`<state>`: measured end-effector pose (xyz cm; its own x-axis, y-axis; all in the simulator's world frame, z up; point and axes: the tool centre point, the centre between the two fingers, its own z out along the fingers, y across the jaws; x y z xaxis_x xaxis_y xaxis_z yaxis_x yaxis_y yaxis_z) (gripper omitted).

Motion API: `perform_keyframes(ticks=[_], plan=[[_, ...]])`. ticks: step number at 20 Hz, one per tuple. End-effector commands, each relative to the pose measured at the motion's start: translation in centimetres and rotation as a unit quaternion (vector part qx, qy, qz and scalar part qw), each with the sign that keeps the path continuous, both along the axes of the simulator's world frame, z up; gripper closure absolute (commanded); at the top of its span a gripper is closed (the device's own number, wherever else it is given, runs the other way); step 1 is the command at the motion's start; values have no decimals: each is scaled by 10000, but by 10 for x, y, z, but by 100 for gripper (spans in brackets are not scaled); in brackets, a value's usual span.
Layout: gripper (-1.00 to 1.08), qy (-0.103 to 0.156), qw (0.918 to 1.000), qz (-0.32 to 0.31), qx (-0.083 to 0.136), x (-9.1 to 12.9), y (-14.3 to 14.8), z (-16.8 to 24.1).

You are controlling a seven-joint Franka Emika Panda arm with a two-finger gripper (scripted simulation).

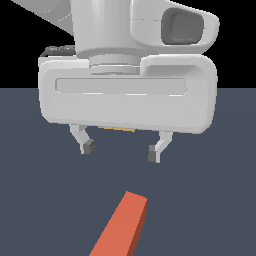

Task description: Insert the peg into the horizontal hole in a box.

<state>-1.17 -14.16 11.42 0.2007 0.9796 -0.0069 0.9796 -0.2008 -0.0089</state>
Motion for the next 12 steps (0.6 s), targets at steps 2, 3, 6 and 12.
perform_keyframes(ticks=[2,3,6,12], plan=[[-92,-22,9989,-473,-6,-12,-58,-20],[-92,-28,9983,-580,-4,-15,-70,-25],[-92,-41,9964,-842,2,-24,-101,-36],[-92,-55,9937,-1119,13,-35,-133,-48]])
